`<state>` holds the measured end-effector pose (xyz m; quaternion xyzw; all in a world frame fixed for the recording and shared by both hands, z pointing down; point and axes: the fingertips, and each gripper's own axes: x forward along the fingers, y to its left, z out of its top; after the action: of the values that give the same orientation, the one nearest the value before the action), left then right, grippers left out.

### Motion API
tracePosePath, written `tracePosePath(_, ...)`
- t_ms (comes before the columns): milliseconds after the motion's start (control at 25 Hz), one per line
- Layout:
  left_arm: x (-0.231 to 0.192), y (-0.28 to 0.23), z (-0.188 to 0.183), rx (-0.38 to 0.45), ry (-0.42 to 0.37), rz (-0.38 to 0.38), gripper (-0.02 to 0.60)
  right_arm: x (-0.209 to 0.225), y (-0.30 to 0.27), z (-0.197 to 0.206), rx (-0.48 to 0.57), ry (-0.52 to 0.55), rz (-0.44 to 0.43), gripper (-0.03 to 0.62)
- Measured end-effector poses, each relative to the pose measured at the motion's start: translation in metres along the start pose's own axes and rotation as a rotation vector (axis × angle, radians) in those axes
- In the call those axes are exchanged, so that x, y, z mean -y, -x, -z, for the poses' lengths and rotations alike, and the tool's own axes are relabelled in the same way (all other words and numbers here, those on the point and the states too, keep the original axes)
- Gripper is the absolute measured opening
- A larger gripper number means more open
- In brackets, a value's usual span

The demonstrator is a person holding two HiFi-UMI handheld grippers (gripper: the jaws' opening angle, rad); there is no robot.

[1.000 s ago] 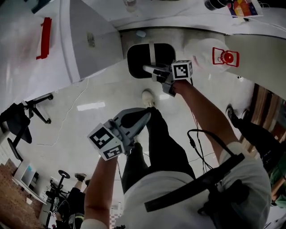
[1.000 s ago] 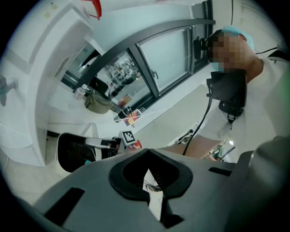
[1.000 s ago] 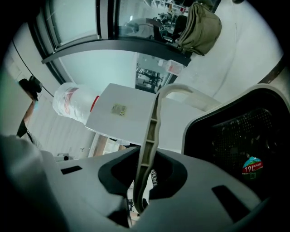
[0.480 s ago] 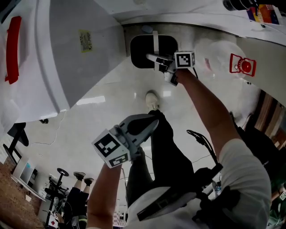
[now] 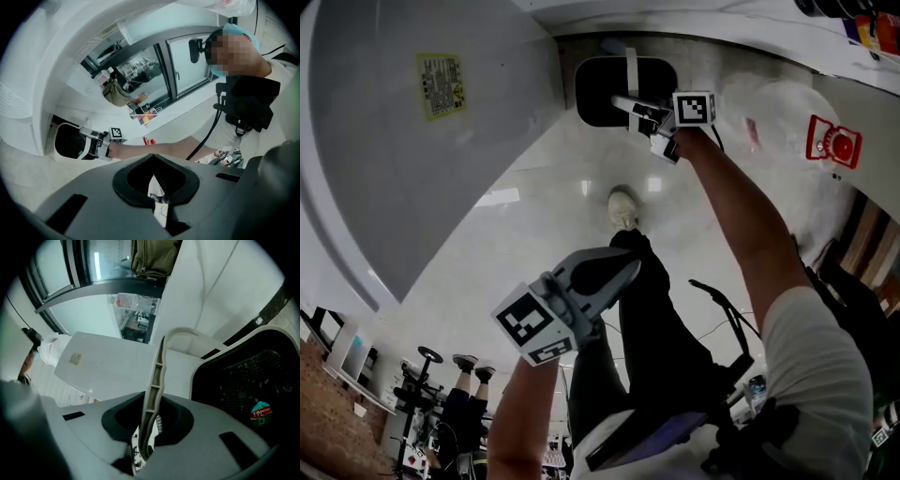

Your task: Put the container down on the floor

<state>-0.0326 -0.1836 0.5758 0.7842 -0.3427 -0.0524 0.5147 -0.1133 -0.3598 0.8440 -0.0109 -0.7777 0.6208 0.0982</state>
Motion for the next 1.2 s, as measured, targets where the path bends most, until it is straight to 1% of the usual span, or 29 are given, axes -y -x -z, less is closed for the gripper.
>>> tracePosePath(160, -0.005, -0.007, 0.0, 0.013, 0.009, 0.013, 0.011, -0.001, 0.001, 0.003, 0.011, -0.013, -0.045, 0.038)
tracePosePath(400, -0.005, -0.013, 0.003, 0.006, 0.009, 0.026, 0.011, 0.007, 0.006, 0.009, 0.01, 0.039, -0.054, 0.04)
tracePosePath(600, -0.004, -0.016, 0.005, 0.0, 0.008, 0.034, 0.011, 0.002, 0.004, 0.008, 0.021, 0.011, -0.06, 0.04)
tracePosePath(720, -0.001, -0.015, 0.007, -0.009, 0.012, 0.037, 0.011, -0.004, 0.004, 0.01, 0.023, -0.008, -0.081, 0.04)
tracePosePath(880, -0.003, -0.012, 0.006, -0.006, 0.015, 0.041, 0.011, -0.001, 0.004, 0.008, 0.017, -0.007, -0.06, 0.042)
tracePosePath(1000, -0.001, -0.008, 0.006, -0.007, 0.019, 0.039, 0.009, 0.001, 0.004, 0.007, 0.013, 0.009, -0.023, 0.079)
tracePosePath(1160, -0.002, -0.007, 0.006, -0.003, 0.022, 0.046, 0.011, 0.003, 0.004, 0.004, 0.017, 0.011, -0.024, 0.118)
tracePosePath(1200, -0.003, -0.007, 0.007, -0.004, 0.022, 0.047, 0.011, 0.005, 0.004, 0.004, 0.012, 0.013, -0.018, 0.137)
